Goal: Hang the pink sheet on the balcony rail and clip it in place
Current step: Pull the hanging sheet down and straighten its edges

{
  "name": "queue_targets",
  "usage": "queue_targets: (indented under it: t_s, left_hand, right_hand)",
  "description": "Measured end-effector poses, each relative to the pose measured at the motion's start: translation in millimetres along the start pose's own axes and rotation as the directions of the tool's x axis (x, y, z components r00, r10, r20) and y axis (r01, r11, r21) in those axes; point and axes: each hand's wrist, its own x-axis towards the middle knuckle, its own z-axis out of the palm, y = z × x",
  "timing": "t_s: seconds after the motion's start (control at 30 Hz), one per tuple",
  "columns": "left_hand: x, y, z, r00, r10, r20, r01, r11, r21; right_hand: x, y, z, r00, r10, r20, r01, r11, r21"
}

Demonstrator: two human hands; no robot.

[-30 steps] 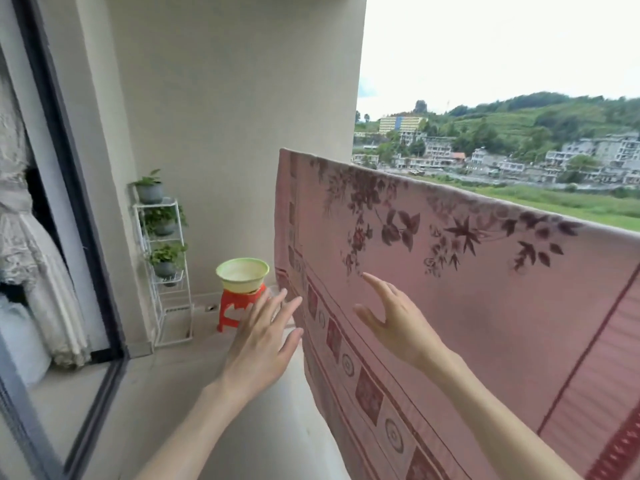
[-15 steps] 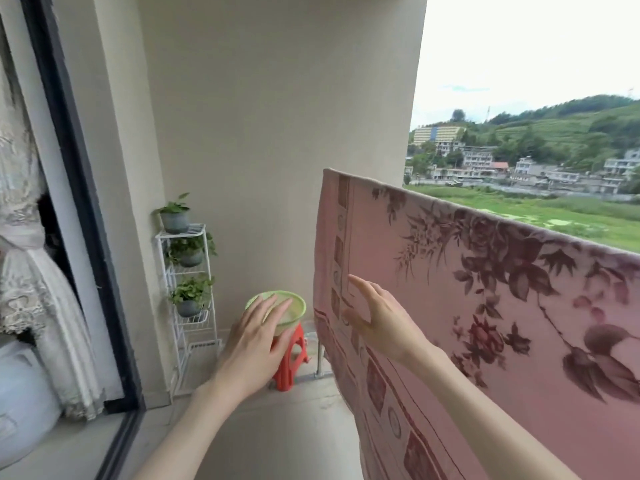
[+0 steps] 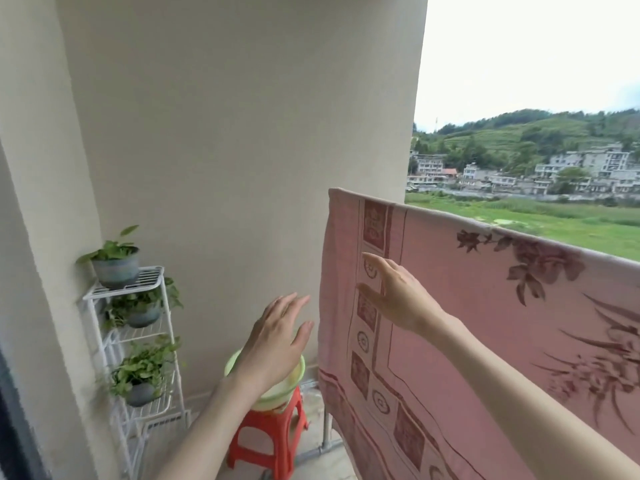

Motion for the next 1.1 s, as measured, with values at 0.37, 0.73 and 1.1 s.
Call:
queue_targets:
  t_s: [0.37, 0.73, 1.1]
  left_hand:
    - [206, -151, 71, 0.979, 0.182, 0.088, -0.183, 0.983, 0.011]
    - [415, -253, 81, 0.945, 0.322, 0.056, -0.326, 0.942, 0.085]
    - [568, -271, 177, 0.845, 0.524, 0.109, -0.476, 0.829, -0.293]
  right_hand:
    - [211, 41, 92, 0.989, -0.007, -0.149, -0.022, 0.982, -0.187]
    - [398, 82, 121, 0.961, -0.013, -0.275, -0.115, 0.888, -0.445]
    - [475, 133, 156, 0.853, 0.224, -0.471, -0.491, 0.65, -0.581]
